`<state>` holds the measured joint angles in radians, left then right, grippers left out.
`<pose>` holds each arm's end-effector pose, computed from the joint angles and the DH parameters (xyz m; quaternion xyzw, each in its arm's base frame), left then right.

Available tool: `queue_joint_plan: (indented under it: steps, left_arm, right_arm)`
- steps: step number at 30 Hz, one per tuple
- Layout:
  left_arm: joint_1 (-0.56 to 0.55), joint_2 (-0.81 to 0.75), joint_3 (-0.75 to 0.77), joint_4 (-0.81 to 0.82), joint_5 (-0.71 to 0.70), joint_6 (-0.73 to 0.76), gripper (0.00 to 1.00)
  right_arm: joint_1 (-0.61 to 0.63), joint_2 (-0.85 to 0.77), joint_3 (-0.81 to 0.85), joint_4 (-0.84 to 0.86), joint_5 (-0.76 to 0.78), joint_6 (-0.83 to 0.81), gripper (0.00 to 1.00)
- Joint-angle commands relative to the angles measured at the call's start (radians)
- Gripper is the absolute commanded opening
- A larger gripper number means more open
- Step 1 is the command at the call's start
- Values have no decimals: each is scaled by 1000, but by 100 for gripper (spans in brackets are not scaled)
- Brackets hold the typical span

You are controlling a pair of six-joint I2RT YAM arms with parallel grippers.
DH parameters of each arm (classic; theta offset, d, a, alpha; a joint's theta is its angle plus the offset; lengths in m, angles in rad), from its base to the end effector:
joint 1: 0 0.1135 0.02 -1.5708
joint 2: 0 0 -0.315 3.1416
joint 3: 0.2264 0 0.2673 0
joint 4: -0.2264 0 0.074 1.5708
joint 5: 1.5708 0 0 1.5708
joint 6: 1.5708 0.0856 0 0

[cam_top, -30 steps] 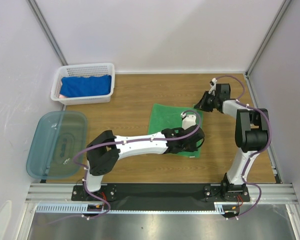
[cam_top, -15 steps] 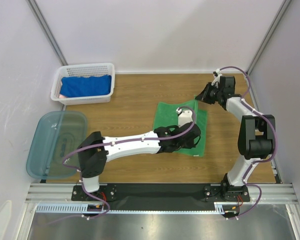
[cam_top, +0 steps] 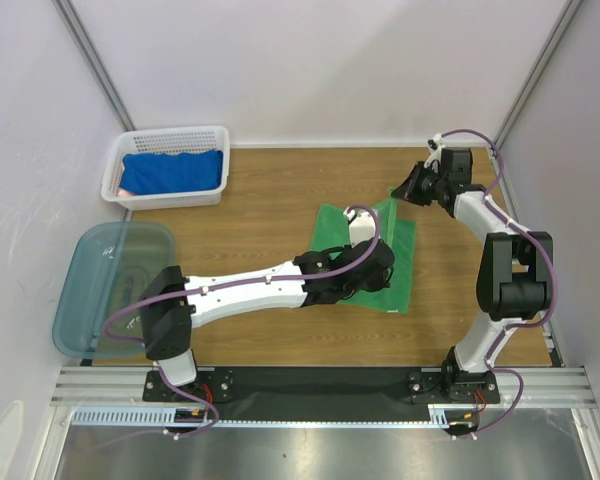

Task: Fold and stack the towels
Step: Fold the towel

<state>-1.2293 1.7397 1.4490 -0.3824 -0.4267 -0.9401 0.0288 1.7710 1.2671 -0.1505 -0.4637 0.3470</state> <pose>0.1869 -0.4201 0.3121 0.0360 0.8846 -0.2858 0.3668 0.4579 0.0515 0.2573 0.0379 0.8779 0.2829 0.3844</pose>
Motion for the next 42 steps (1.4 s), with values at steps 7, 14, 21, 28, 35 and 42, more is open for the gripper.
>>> queue_joint_plan:
  steps: [7,14,21,28,35,42]
  left_arm:
    - [-16,-20,11,46,8,30,0]
    - [-16,76,74,53,85,52,0]
    - [-18,170,132,30,134,78,1]
    - [-16,213,152,23,170,86,0]
    - [-19,308,256,-45,265,103,0]
    - [-22,293,278,-101,238,109,33]
  right_arm:
    - [-4,-47,51,-9,20,-28,0]
    - [-56,-2,9,2,0,-49,0]
    - [-72,34,2,-14,8,-91,0]
    - [-73,71,-38,3,25,-95,0]
    - [-102,76,-77,5,69,-97,0]
    - [-115,58,-80,-29,79,-98,26]
